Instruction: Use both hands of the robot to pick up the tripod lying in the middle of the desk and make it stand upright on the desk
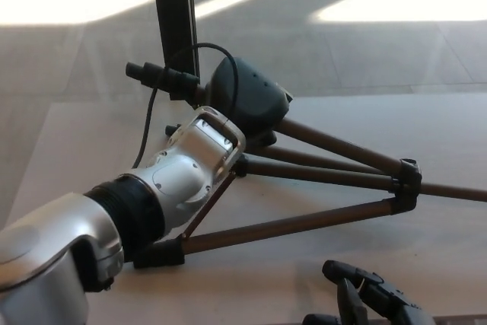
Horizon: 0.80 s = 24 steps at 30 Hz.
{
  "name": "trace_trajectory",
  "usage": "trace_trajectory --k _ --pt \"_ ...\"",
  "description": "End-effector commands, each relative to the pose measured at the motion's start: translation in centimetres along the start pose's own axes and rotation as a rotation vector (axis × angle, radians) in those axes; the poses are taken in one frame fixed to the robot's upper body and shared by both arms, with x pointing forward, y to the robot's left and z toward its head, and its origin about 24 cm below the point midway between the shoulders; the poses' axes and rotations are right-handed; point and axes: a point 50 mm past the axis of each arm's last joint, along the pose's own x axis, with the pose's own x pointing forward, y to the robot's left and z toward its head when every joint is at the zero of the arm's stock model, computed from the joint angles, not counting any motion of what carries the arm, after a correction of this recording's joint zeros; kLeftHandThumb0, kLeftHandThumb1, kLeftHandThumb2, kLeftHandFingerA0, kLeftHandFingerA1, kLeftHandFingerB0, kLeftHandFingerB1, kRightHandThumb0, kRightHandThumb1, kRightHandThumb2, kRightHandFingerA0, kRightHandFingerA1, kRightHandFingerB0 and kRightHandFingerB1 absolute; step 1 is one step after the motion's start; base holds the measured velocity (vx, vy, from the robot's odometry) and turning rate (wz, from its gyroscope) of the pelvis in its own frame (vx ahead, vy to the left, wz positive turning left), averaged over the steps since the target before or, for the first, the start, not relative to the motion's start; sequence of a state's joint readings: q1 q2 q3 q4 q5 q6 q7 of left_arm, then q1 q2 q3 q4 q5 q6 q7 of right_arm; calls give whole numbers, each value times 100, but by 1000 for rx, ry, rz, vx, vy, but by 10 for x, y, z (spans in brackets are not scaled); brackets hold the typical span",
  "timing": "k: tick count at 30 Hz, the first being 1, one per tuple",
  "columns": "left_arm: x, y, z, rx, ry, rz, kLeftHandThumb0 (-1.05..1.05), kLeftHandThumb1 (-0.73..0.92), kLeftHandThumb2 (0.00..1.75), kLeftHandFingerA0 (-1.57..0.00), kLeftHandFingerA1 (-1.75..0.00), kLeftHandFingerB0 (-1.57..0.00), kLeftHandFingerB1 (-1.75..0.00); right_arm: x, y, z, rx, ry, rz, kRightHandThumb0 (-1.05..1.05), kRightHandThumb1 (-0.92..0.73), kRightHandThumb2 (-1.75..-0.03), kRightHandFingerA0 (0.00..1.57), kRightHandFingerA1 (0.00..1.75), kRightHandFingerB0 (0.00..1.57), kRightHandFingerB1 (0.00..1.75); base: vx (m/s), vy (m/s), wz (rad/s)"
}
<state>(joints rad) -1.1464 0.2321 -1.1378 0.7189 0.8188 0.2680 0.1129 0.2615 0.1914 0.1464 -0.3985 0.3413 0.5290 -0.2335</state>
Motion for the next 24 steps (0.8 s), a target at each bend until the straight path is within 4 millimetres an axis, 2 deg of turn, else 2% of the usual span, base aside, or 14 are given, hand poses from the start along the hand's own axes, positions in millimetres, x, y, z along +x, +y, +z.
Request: trace_trajectory --k 1,2,4,7,9,10,13,14,15,16,17,18,22,24 --pt "-2 -2 -9 -64 -46 9 -41 76 71 -90 -164 -81 -129 2 5 3 94 -38 -13 -51 -75 -61 67 104 61 67 0 0 0" --pt "-2 1 -12 -65 -53 11 -39 75 71 -89 -161 -80 -117 3 5 4 91 -42 -14 -53 -76 -63 66 104 59 66 0 0 0" --pt "0 6 -16 -31 -65 22 -36 70 68 -89 -166 -77 -123 6 6 7 89 -62 0 -52 -77 -62 60 106 54 64 0 0 0" --pt "2 14 -23 -16 -82 39 -35 68 68 -85 -156 -79 -89 14 13 19 72 -98 -16 -59 -73 -62 55 95 48 48 0 0 0" --pt "5 24 -25 1 -76 44 -38 67 63 -87 -164 -81 -101 20 16 28 122 -100 4 -57 -72 -61 49 96 45 48 0 0 0" --pt "8 33 -29 24 -69 68 -37 48 95 -117 -131 -83 -95 26 20 33 154 -90 -5 -57 -68 -60 49 95 48 46 0 0 0" --pt "13 54 -40 16 -49 105 -36 48 96 -117 -132 -88 -105 39 28 42 162 -85 10 -57 -69 -60 38 93 45 52 0 0 0" --pt "14 61 -43 15 -42 111 -29 61 67 -88 -168 -79 -114 43 32 45 164 -90 20 -56 -70 -61 35 86 42 50 0 0 0" --pt "15 65 -44 14 -43 111 -29 61 67 -88 -168 -79 -114 45 33 47 159 -95 25 -56 -70 -61 35 86 42 50 0 0 0" --pt "16 70 -45 18 -51 137 -34 42 91 -118 -131 -89 -104 47 35 49 162 -94 23 -55 -70 -61 35 78 38 47 0 0 0" --pt "17 76 -47 37 -49 154 -31 57 66 -91 -172 -84 -118 50 39 54 174 -93 24 -55 -69 -60 34 71 35 46 0 0 0" --pt "17 79 -47 47 -47 163 -31 60 67 -92 -174 -83 -129 53 41 57 183 -96 25 -54 -68 -60 32 66 34 46 0 0 0" --pt "17 83 -48 34 -57 191 -30 56 68 -94 -175 -86 -127 62 46 72 227 -94 54 -52 -70 -60 29 61 31 43 0 0 0" --pt "16 84 -48 17 -51 187 -28 55 67 -98 -169 -93 -113 69 51 79 295 -44 62 -54 -69 -61 14 53 21 36 0 0 0"
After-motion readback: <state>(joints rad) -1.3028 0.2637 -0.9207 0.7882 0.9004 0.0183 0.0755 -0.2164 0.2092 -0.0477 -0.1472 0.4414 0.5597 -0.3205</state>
